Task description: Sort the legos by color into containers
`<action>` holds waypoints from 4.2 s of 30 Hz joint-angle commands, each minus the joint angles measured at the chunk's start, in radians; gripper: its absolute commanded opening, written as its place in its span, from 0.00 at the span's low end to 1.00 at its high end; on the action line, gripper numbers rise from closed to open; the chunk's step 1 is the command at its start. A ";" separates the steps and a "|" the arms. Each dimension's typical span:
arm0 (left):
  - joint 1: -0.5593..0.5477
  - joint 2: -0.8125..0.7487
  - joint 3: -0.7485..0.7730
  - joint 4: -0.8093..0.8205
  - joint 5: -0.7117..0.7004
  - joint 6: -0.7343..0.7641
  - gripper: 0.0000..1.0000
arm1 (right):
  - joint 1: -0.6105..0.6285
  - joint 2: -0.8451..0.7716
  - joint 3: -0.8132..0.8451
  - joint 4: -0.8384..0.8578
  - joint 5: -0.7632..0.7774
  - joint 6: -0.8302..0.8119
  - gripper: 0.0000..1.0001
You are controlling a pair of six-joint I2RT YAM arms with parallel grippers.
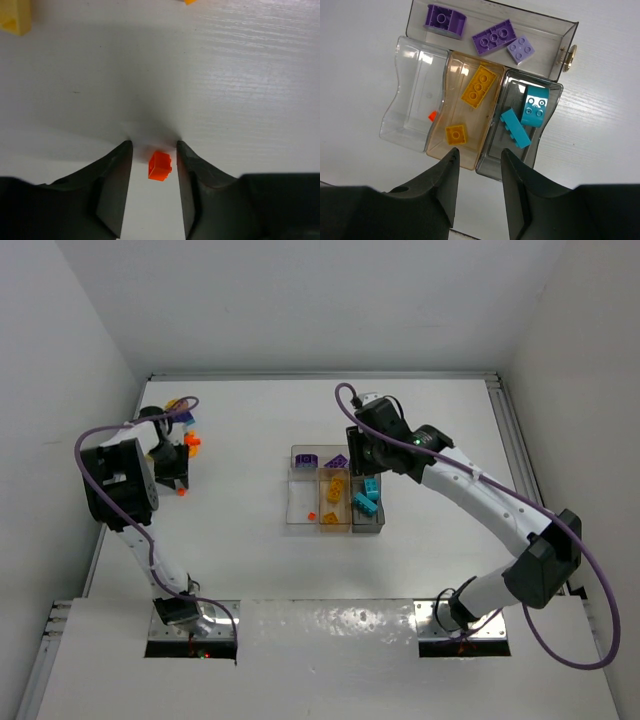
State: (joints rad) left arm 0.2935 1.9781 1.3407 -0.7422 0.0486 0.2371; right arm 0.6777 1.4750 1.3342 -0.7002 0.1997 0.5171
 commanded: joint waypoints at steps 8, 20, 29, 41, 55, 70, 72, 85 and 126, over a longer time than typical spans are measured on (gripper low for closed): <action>0.006 -0.059 -0.052 -0.015 -0.016 0.014 0.39 | 0.005 -0.018 0.039 0.001 0.017 0.008 0.38; 0.006 -0.087 -0.112 0.004 -0.044 0.041 0.27 | 0.006 -0.008 0.051 0.005 0.006 0.001 0.38; 0.006 -0.082 -0.083 0.040 -0.067 0.036 0.11 | 0.006 -0.010 0.049 -0.001 0.006 0.000 0.38; -0.282 -0.277 0.093 -0.106 0.230 0.172 0.00 | 0.005 -0.038 0.037 0.013 0.023 0.011 0.38; -0.801 -0.122 0.199 -0.214 0.274 0.134 0.09 | 0.005 -0.297 -0.222 0.113 0.142 0.038 0.38; -0.814 -0.130 0.270 -0.270 0.153 0.097 0.59 | 0.003 -0.334 -0.240 0.122 0.155 -0.002 0.39; -0.746 -0.127 0.386 -0.275 0.085 0.032 0.59 | 0.003 -0.331 -0.237 0.120 0.152 0.001 0.40; 0.006 -0.050 0.529 0.064 -0.353 -0.648 0.60 | 0.003 -0.226 -0.184 0.102 0.106 0.012 0.40; 0.090 0.257 0.354 0.089 -0.461 -1.006 0.53 | 0.005 -0.122 -0.052 -0.062 0.073 0.052 0.39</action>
State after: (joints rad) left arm 0.3851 2.2292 1.7061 -0.6491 -0.4206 -0.7662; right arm 0.6777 1.3762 1.2610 -0.7723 0.2623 0.5568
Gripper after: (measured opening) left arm 0.579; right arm 0.391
